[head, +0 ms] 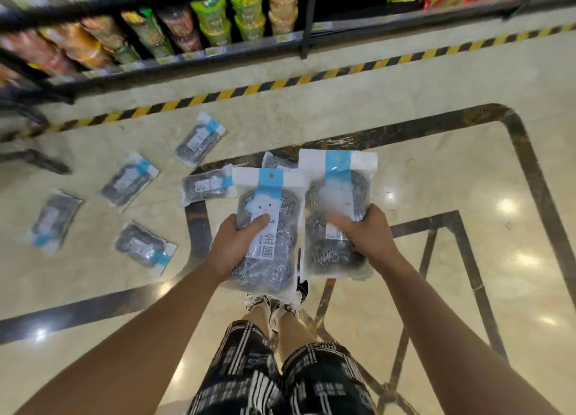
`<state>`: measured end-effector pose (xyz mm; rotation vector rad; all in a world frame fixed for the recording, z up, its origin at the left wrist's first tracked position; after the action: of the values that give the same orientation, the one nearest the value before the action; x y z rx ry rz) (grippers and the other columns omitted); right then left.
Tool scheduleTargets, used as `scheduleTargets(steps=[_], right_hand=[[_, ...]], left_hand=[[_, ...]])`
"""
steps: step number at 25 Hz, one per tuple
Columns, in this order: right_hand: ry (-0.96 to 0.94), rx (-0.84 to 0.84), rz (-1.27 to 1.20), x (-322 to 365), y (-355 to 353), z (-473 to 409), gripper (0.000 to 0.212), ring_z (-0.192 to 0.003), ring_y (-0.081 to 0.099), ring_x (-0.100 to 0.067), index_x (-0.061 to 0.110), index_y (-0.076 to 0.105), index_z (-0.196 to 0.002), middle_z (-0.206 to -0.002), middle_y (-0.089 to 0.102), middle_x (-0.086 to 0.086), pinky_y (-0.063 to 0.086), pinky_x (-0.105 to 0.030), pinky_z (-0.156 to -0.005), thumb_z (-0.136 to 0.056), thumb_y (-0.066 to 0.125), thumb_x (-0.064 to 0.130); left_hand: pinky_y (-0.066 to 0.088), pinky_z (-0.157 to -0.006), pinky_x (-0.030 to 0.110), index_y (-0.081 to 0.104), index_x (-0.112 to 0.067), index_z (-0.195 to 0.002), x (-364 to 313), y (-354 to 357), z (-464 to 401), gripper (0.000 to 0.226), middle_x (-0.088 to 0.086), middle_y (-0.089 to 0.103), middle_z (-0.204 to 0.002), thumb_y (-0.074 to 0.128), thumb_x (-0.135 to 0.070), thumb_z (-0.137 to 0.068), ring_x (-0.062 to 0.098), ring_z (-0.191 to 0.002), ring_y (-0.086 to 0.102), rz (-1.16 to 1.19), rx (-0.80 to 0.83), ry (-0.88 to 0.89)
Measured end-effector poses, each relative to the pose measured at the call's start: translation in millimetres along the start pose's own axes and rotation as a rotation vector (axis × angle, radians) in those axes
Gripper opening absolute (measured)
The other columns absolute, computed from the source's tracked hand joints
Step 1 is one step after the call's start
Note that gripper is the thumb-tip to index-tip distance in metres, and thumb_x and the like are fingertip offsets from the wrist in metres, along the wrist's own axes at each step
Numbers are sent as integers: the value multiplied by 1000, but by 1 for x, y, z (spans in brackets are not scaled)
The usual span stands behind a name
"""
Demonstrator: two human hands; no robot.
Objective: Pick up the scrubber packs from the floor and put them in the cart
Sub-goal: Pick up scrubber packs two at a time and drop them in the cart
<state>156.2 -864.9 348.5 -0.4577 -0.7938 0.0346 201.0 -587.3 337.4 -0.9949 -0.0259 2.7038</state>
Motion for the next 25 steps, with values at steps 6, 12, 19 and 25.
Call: scheduleTargets(steps=[6, 12, 19, 25], right_hand=[[-62, -46, -54, 79, -33, 108, 54, -83, 76, -15, 20, 74, -97, -88, 80, 4, 62, -43, -81, -72, 78, 67], [-174, 126, 13, 142, 17, 150, 37, -82, 76, -19, 19, 74, -99, -88, 80, 2, 62, -43, -80, -81, 81, 50], [-384, 435, 193, 210, 150, 190, 28, -85, 71, -11, 24, 72, -99, -92, 75, 9, 54, -33, -78, -82, 82, 45], [-501, 584, 344, 233, 271, 249, 25, -81, 69, -5, 26, 71, -91, -85, 72, 17, 52, -30, -75, -80, 83, 45]], left_hand=[[63, -83, 41, 71, -15, -112, -53, -38, 120, 38, 3, 81, -94, 77, -43, -87, 19, -84, 79, 109, -146, 60], [62, -75, 36, 68, -21, -111, -44, -111, 188, 46, -2, 81, -91, 80, -52, -79, 15, -79, 79, 259, -381, 111], [56, -55, 21, 67, -15, -108, 25, -223, 256, 43, 2, 78, -91, 77, -50, -84, 10, -69, 76, 524, -714, 70], [62, -72, 36, 72, -13, -111, 109, -300, 304, 46, 5, 81, -93, 76, -50, -85, 20, -77, 79, 691, -878, 32]])
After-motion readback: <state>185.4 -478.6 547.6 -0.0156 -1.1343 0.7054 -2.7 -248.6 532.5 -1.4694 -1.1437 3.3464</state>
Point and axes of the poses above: each hand's wrist, its own z-axis away from the middle knuckle, its own y-axis out of the palm, x = y × z, the point moved 3 cm from there along -z, towards the middle knuckle
